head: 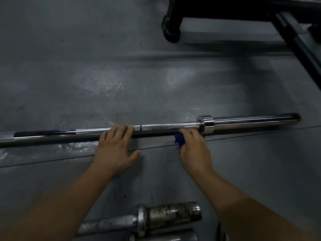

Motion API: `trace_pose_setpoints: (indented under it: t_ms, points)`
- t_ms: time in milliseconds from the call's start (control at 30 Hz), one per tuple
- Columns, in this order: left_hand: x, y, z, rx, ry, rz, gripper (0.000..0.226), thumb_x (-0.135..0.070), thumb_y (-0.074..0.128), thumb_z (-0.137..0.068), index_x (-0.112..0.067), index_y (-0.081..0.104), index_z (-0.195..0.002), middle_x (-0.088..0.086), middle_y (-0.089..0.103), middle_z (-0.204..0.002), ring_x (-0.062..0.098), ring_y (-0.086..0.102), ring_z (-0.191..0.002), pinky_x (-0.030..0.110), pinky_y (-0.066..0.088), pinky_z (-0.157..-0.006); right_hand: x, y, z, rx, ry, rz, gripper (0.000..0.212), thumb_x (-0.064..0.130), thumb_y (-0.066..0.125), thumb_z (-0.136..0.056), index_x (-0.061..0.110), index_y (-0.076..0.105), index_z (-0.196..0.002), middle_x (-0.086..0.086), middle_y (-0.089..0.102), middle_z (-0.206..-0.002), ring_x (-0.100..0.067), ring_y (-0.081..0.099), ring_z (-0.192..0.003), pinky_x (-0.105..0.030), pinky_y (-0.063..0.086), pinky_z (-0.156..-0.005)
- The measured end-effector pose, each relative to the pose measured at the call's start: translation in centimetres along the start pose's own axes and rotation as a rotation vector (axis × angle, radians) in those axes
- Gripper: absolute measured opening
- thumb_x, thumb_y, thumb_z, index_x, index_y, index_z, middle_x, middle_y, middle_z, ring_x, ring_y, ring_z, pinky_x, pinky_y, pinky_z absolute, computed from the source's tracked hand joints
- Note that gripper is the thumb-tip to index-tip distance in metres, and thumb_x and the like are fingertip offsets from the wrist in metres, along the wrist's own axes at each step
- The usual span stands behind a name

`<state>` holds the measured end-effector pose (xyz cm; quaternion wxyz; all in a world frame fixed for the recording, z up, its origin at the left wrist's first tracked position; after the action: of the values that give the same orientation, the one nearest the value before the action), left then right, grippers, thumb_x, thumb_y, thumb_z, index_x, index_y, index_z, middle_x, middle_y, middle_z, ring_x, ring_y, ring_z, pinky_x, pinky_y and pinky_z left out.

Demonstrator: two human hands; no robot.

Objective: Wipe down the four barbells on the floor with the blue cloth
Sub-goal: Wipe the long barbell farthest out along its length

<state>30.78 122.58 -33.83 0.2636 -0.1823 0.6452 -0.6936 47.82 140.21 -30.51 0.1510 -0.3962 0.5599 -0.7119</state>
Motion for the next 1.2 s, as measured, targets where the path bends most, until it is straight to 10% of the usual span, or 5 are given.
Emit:
trace_pose_setpoints:
  t_ms: [167, 633, 867, 1200]
  points:
    - [3.0, 0.5, -0.8, 0.089, -0.079, -0.004, 0.095, -0.079, 0.027, -0.08, -0.02, 0.024, -0.154, 0.009, 0.036, -0.154, 0.03, 0.031, -0.142, 0.05, 0.019, -0.117, 0.4, 0.0, 1.3, 0.006, 0.008, -0.003, 0.05, 0.007, 0.058, -0.088, 0.021, 0.05, -0.136, 0.0, 0.049, -0.13, -0.021, 0.049, -0.113, -0.038, 0.052, -0.08]
    - [1.6, -0.5, 6.2, -0.018, -0.029, 0.042, 0.069, -0.069, 0.04, -0.078, -0.021, 0.054, -0.126, 0.007, 0.057, -0.125, 0.032, 0.054, -0.113, 0.047, 0.038, -0.098, -1.1, -0.7, 4.8, -0.023, 0.041, -0.006, 0.049, 0.001, 0.056, -0.085, 0.019, 0.054, -0.131, -0.001, 0.051, -0.126, -0.021, 0.049, -0.111, -0.038, 0.051, -0.075]
    - [1.3, 1.7, 8.7, 0.119, -0.076, 0.006, 0.096, -0.08, 0.02, -0.083, -0.015, 0.034, -0.152, 0.008, 0.04, -0.155, 0.027, 0.034, -0.143, 0.05, 0.019, -0.118, -1.9, -0.4, 7.1, -0.006, 0.036, 0.005, 0.05, 0.002, 0.057, -0.085, 0.017, 0.053, -0.133, -0.004, 0.052, -0.123, -0.022, 0.049, -0.108, -0.034, 0.047, -0.074]
    - [0.6, 0.9, 11.5, 0.099, -0.071, 0.079, 0.083, -0.071, 0.031, -0.086, -0.015, 0.044, -0.146, 0.009, 0.05, -0.145, 0.028, 0.044, -0.134, 0.047, 0.028, -0.114, -3.5, -2.8, 7.3, -0.173, 0.109, -0.118, 0.037, 0.0, 0.052, -0.09, 0.015, 0.057, -0.123, -0.003, 0.049, -0.123, -0.018, 0.046, -0.11, -0.03, 0.047, -0.081]
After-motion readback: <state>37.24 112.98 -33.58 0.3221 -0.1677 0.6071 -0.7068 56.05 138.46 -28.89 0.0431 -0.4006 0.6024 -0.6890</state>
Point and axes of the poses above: each hand's wrist, its own z-axis away from the middle knuckle, its own y-axis out of the palm, x = y × z, the point moved 8 cm from there along -z, towards the middle knuckle
